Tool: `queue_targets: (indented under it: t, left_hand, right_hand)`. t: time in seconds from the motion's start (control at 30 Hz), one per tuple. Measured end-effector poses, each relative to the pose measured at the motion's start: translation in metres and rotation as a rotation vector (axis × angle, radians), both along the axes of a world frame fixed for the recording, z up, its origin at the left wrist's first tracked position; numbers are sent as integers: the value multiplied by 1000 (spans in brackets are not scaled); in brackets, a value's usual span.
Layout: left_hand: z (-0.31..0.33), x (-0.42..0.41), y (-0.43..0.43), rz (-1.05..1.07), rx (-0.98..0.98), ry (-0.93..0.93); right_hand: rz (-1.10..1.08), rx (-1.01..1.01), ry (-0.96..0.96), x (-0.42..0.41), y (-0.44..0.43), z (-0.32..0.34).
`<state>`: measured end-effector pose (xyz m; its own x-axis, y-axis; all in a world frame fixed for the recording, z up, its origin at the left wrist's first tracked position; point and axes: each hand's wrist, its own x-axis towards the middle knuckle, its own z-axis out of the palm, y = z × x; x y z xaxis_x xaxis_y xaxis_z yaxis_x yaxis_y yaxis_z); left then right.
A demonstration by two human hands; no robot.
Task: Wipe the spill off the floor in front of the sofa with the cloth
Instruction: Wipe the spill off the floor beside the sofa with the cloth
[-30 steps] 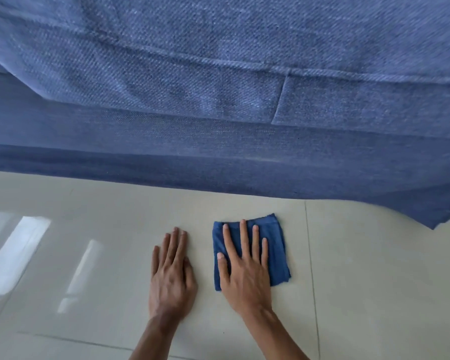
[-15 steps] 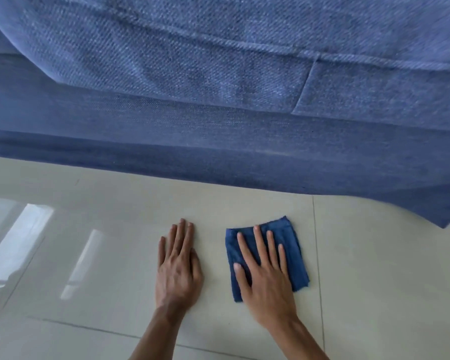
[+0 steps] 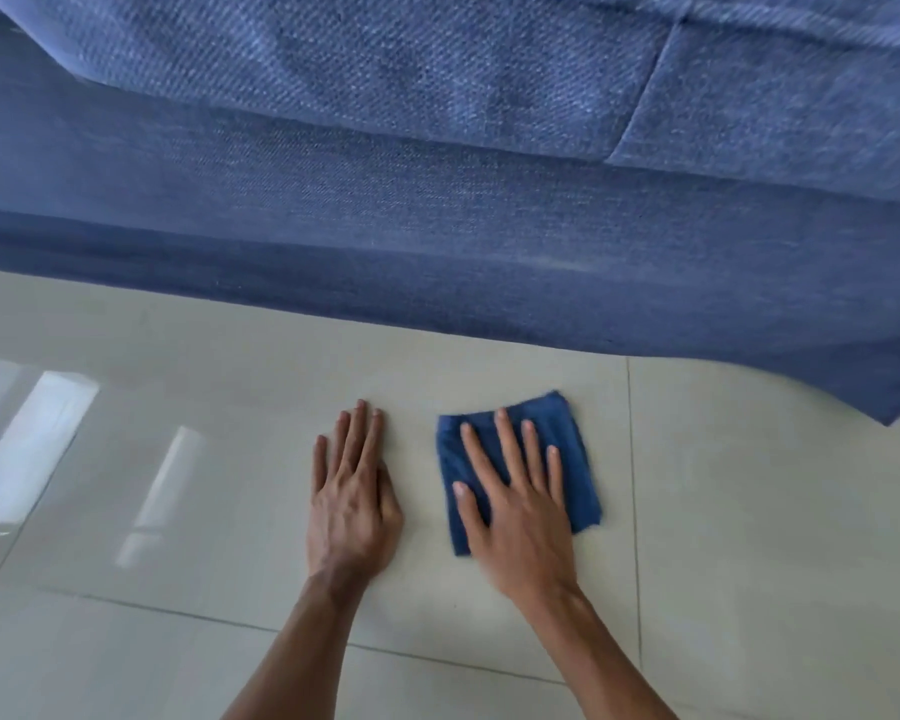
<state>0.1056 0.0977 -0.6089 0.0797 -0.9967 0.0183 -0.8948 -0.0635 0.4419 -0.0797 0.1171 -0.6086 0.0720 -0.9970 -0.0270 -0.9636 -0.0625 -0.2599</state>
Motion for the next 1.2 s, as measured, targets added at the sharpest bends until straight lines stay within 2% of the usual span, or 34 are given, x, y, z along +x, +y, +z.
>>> queue_targets:
  t: [0.1,0.2,0.27,0.33,0.43,0.5,0.67,0.8,0.87,0.93,1.1,1.2]
  left_hand:
    - [0,0,0,3,-2,7]
    - [0,0,0,-15,2,0]
    - [-1,0,0,-18,6,-11]
    - [0,0,0,-15,13,-17]
    - [1,-1,0,-11,15,-8]
    - [1,-1,0,-10,11,-2]
    - [2,-1,0,-22,15,-4]
    - [4,-2,1,-12,20,-19]
    - [10,-5,1,2,16,-38]
    - [22,-17,-1,-79,-16,-54]
    - [45,-68,6,-605,15,-122]
    - [49,-74,-8,-691,18,-203]
  right_hand:
    - [-263,1,81,-48,-4,0]
    - [-433,-1,45,-48,-57,-3]
    - [-404,8,-1,-25,-87,-3]
    - [-285,28,0,3,-96,-2]
    - [-84,7,19,29,-84,1]
    - [-26,-5,32,20,-67,1]
    - [-245,101,67,-9,-35,6]
    - [-203,176,-226,-27,-37,35]
    - [-159,166,-243,-54,-21,45]
    - [-58,175,-176,-80,-2,48]
    - [86,215,-51,-109,7,55]
    - [159,182,57,-111,-5,61]
